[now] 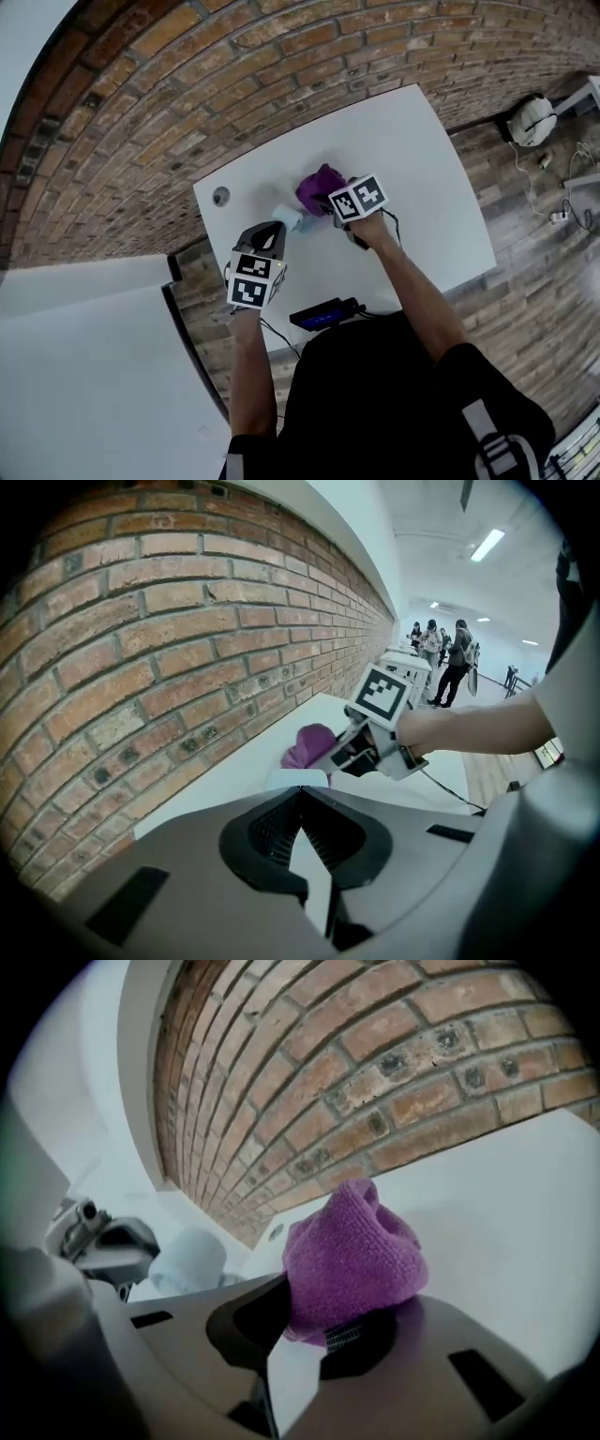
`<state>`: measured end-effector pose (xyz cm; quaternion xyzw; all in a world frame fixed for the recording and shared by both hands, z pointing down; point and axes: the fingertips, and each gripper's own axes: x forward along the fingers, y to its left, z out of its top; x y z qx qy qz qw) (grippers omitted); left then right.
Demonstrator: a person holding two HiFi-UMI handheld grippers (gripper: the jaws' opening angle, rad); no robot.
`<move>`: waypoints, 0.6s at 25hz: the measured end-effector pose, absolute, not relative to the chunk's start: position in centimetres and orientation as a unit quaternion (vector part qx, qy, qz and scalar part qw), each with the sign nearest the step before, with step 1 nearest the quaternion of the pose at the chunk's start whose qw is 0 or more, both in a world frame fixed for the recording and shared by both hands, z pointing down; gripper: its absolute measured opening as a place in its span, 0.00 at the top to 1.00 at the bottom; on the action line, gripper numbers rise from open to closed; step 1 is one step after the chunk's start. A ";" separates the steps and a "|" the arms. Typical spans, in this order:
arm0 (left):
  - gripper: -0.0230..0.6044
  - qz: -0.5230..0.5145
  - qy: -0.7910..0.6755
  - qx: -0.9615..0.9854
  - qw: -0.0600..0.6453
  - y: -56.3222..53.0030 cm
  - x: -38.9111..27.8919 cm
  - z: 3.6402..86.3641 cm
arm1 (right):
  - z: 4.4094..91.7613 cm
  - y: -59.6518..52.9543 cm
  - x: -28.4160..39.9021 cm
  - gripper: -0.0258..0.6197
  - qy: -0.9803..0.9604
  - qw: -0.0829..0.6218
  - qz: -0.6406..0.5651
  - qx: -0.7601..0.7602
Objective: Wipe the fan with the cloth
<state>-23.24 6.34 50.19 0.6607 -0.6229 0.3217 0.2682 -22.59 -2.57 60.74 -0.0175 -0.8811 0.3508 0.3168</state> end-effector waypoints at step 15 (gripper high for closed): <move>0.96 0.299 -0.637 0.661 0.261 6.3 -23.1 50.2 | 65.6 6.8 -14.5 0.86 -0.803 0.491 0.302 -0.153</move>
